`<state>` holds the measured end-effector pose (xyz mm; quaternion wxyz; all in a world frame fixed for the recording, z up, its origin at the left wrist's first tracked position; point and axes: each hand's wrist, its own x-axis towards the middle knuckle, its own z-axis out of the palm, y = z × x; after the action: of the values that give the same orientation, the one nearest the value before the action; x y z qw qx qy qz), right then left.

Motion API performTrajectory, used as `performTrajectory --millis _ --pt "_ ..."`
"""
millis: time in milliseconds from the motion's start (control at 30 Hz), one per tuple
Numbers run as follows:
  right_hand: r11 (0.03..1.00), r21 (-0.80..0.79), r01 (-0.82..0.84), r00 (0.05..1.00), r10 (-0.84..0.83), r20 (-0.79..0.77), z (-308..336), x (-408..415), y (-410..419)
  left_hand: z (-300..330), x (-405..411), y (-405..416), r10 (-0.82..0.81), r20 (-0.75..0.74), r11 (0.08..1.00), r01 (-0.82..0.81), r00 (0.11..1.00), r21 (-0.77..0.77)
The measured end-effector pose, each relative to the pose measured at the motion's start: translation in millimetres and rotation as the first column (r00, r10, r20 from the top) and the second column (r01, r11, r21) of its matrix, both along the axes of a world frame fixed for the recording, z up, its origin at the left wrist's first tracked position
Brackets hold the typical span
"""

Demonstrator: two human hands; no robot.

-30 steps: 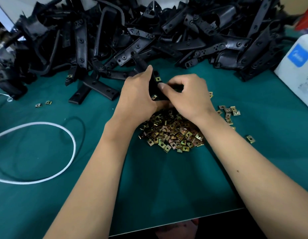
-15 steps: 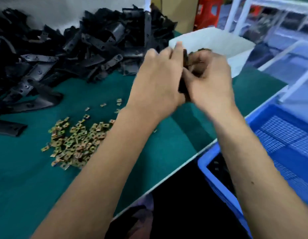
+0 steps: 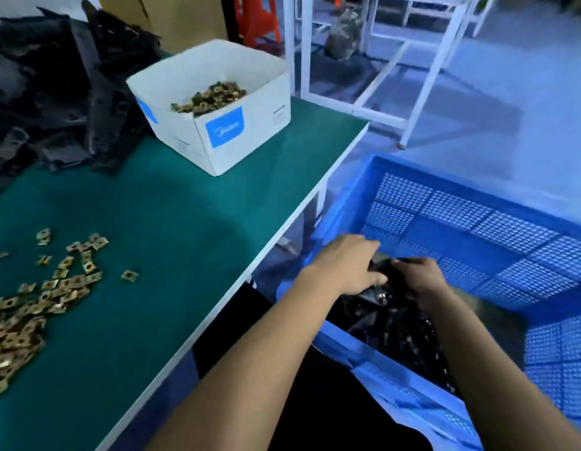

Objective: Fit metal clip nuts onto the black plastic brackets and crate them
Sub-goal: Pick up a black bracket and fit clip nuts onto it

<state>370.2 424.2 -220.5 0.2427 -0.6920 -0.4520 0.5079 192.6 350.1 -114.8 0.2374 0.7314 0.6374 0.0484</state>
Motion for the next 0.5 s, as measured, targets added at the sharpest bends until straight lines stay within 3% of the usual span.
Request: performTrajectory --millis 133,267,400,500 --pt "0.981 -0.179 -0.076 0.944 0.129 0.304 -54 26 -11 -38 -5 -11 0.056 0.028 0.983 -0.05 0.998 -0.179" --pt "0.956 -0.267 -0.123 0.849 0.241 0.47 -65 31 -21 -45 -10 -12 0.087 0.037 0.98 -0.079 0.995 -0.185" --pt "0.991 -0.078 -0.107 0.854 0.132 0.504 -33 14 -13 -24 -12 -3 0.107 0.066 0.994 -0.106 0.992 -0.026" --pt "0.958 0.243 -0.156 0.866 0.014 0.5 20 -18 -6 7 -14 2 0.154 0.194 0.968 -0.188 0.969 0.169"
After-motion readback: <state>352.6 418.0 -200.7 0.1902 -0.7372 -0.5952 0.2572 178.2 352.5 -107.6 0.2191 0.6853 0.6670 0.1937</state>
